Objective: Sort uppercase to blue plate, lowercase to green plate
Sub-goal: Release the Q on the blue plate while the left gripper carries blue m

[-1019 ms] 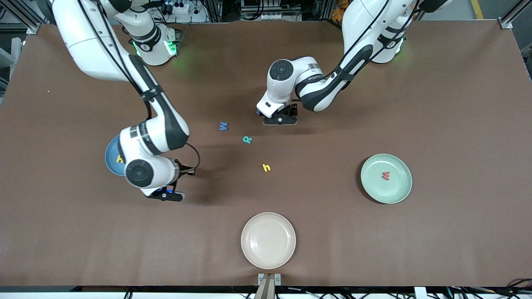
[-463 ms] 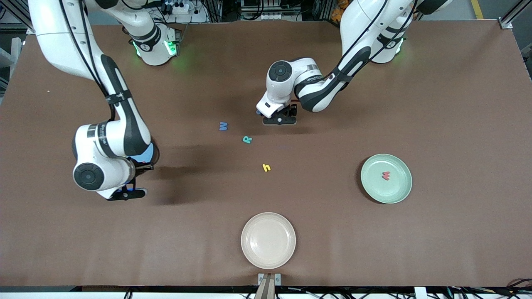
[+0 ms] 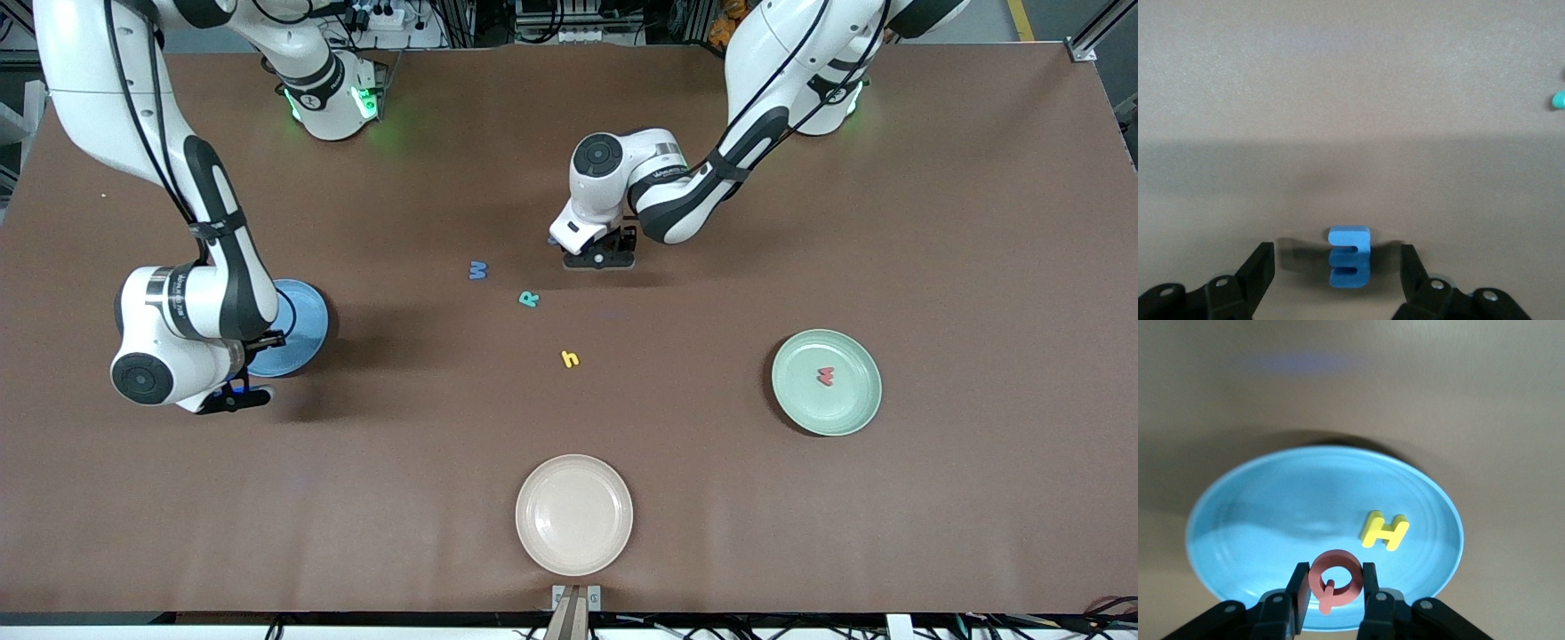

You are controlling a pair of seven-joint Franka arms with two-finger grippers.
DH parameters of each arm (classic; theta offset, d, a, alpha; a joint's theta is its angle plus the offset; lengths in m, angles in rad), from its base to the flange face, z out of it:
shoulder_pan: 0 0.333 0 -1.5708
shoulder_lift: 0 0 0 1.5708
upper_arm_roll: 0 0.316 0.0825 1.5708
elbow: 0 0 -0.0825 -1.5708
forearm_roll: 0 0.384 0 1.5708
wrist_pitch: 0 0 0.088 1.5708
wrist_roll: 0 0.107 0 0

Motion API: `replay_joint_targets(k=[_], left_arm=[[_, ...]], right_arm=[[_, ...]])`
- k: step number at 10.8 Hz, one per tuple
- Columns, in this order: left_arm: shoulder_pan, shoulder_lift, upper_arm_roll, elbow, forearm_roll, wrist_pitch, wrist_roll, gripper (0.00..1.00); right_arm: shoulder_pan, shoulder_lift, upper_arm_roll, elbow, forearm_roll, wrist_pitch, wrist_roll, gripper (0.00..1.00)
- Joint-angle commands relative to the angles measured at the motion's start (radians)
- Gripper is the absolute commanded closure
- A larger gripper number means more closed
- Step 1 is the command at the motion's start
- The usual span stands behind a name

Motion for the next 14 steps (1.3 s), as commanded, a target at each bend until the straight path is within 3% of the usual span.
replay_joint_targets(k=[1,3,5,6,7,8,10,14], left_arm=[[-0.013,0.008,0.006,0.013,0.035,0.002,-0.041,0.32],[-0.015,0.010,0.006,0.013,0.036,0.002,-0.043,0.45],[-0.015,0.010,0.005,0.015,0.035,0.002,-0.043,0.69],[-0.013,0.010,0.006,0.015,0.035,0.002,-0.043,0.85],[-0.013,0.010,0.005,0.015,0.035,0.002,-0.043,1.00],[-0.013,0.008,0.006,0.016,0.035,0.002,-0.046,1.00],[0.000,-0.009,0.005,0.016,0.035,-0.001,-0.056,1.00],[0.091,-0.162,-0.017,0.019,0.016,-0.082,-0.044,1.00]], right_arm=[[-0.003,-0.038,-0.015,-0.115,-0.009,0.053,-0.050,0.71],[-0.003,-0.038,-0.030,-0.133,-0.009,0.050,-0.062,0.71],[-0.001,-0.037,-0.041,-0.144,-0.008,0.049,-0.070,0.70],[-0.003,-0.035,-0.042,-0.146,-0.009,0.053,-0.070,0.63],[-0.004,-0.035,-0.045,-0.146,-0.009,0.056,-0.070,0.48],[-0.003,-0.035,-0.052,-0.144,-0.008,0.056,-0.069,0.27],[-0.001,-0.038,-0.052,-0.141,-0.003,0.046,-0.064,0.24],[0.025,-0.084,-0.046,-0.126,0.026,-0.028,0.027,0.23]])
